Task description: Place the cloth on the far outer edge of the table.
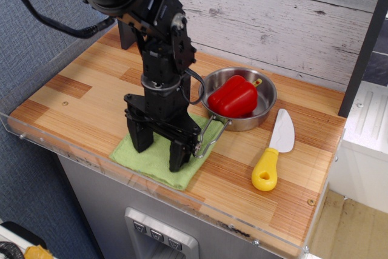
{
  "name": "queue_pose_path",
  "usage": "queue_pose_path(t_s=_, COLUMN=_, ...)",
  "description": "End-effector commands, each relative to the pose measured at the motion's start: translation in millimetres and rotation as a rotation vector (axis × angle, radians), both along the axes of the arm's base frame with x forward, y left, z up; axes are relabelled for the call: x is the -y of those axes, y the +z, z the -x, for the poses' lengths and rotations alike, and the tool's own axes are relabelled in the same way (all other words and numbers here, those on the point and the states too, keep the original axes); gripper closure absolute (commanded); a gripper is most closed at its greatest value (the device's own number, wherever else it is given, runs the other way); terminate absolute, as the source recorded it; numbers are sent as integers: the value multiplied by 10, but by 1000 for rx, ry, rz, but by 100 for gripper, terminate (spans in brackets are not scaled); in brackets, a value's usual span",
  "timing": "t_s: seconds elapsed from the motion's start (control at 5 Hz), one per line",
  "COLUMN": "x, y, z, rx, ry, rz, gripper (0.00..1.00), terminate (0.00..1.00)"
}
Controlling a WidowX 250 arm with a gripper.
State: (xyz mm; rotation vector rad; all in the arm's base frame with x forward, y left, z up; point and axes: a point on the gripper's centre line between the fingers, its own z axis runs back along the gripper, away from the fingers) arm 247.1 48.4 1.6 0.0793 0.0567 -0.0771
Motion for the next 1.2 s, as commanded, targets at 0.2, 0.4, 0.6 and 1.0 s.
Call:
queue_pose_path(t_s=0.2, x=-695, y=-172, z=77, rx=-91, ry=18, rz=32, gripper=0, terminate=0)
queue_pose_path(t_s=0.4, x=-874, y=-129, z=152, rx=-95, ry=11, rz=40, gripper=0, terminate=0)
queue_pose_path(t_s=0.6, x=-1030, y=-80, z=245, rx=-94, ry=13, rz=45, gripper=0, terminate=0)
queue_pose_path(t_s=1.0, x=-1394, y=11, z=315, rx=-70, ry=65, rz=71, gripper=0, terminate=0)
